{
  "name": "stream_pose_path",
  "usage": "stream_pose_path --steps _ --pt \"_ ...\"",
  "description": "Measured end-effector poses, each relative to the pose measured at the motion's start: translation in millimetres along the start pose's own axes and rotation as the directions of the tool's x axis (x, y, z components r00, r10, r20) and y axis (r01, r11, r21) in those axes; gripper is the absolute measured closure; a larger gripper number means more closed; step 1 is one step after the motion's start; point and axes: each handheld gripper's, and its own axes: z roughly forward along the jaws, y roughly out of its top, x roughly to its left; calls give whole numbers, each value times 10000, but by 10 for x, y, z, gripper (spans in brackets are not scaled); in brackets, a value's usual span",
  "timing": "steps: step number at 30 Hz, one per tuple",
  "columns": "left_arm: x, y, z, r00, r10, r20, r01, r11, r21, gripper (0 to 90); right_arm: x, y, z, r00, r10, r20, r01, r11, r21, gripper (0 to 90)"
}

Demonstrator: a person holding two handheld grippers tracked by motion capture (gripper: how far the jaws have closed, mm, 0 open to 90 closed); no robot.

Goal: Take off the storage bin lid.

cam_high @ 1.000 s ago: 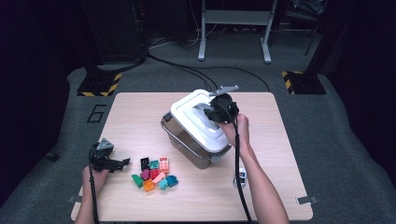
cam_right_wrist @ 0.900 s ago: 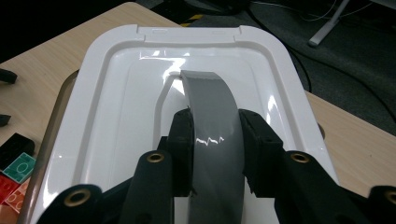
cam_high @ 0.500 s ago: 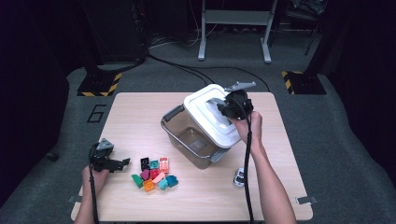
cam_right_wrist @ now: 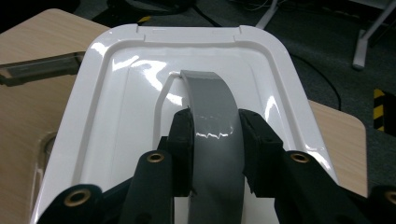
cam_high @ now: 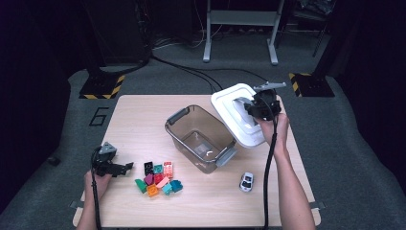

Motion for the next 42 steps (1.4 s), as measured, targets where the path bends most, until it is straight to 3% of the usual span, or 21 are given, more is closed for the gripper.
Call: stream_pose_path --steps 16,27,36,40,42 --pt "1 0 2 10000 -8 8 8 10000 -23 0 -453 -250 59 9907 719 1157 -767 9964 370 673" --pt "0 0 1 10000 -7 -8 7 10000 -3 0 -592 -445 163 9824 988 1583 -1084 9927 534 673" --pt "0 0 3 10000 -16 2 16 10000 -28 0 -690 -636 333 9760 1243 1786 -1398 9872 764 673" --pt "0 0 3 10000 -14 0 14 10000 -25 0 -727 -729 423 9689 1629 1862 -1800 9805 791 673" --pt "-1 0 3 10000 -28 -4 28 10000 -30 0 -738 -770 476 9674 1593 1969 -1792 9799 878 673"
